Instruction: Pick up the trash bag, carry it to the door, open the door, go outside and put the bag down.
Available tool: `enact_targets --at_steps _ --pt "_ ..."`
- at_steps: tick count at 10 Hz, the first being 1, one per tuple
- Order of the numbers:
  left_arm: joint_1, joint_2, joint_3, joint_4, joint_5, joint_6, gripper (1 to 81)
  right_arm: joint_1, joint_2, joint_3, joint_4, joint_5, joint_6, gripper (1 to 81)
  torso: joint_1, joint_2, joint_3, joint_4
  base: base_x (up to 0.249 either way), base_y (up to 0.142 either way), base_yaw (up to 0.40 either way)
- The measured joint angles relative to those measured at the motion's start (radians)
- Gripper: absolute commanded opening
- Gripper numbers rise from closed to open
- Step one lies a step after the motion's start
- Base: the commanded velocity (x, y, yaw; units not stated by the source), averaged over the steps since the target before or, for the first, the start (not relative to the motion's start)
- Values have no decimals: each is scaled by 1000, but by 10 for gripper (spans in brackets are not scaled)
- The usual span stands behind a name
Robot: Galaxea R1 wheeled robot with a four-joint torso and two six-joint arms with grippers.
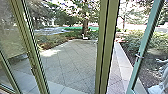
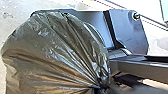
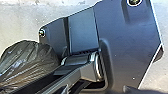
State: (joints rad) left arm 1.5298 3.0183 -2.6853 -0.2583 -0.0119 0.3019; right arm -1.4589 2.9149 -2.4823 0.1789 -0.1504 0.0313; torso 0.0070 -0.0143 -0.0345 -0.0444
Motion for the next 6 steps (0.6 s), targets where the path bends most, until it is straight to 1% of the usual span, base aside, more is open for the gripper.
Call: enact_targets --at_steps 1,3,4,6 --pt "0 3 -14 0 1 0 10 -4 18 -24 0 0 0 811 0 0 6 0 0 0 0" --pt "-5 5 -26 0 1 0 10 -23 64 -79 -1 -1 -2 811 0 0 43 0 0 0 0" --pt "-12 5 -27 0 0 0 10 -28 88 -105 -1 0 -3 811 -1 -1 48 0 0 0 0" --pt "-11 7 -27 0 0 0 10 -38 104 -131 -1 0 -4 811 -2 -1 53 0 0 0 0"
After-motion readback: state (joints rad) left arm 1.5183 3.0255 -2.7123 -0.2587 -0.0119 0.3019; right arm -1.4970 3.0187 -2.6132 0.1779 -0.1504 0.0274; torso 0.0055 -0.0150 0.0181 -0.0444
